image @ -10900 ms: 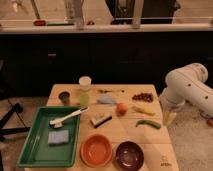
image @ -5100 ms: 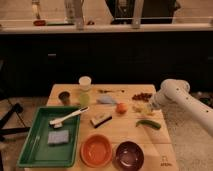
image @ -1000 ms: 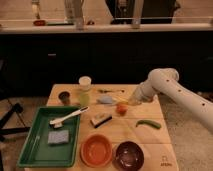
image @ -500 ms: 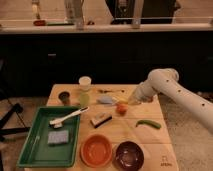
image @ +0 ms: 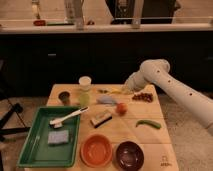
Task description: Place banana in metal cup
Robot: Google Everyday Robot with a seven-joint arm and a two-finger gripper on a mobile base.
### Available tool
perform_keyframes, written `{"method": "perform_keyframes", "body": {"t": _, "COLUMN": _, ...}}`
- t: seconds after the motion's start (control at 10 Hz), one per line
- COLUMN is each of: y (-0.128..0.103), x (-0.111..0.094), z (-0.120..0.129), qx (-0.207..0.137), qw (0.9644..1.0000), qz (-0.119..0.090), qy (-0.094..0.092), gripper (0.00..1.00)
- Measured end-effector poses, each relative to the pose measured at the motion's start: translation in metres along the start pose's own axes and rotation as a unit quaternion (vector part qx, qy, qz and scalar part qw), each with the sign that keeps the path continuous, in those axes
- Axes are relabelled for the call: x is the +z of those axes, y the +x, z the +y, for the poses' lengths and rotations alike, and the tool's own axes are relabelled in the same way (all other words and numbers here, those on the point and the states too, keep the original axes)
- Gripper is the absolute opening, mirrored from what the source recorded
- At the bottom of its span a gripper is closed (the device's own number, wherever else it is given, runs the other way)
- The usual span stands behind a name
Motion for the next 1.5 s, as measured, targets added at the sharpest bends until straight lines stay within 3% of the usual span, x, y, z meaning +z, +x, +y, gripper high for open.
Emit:
{"method": "perform_keyframes", "body": {"t": 0.5, "y": -0.060, "x": 0.032, "z": 0.000, "qx": -0.063, "qw": 0.9979, "qz": -0.016, "qy": -0.005, "gripper": 0.00}}
{"method": "perform_keyframes", "body": {"t": 1.0, "y": -0.094, "x": 0.053, "z": -0.004, "qx": -0.116, "qw": 0.9929, "qz": -0.028, "qy": -0.005, "gripper": 0.00}}
{"method": "perform_keyframes", "body": {"t": 1.5, "y": -0.121, "x": 0.069, "z": 0.001, "qx": -0.146, "qw": 0.9884, "qz": -0.040, "qy": -0.018, "gripper": 0.00}}
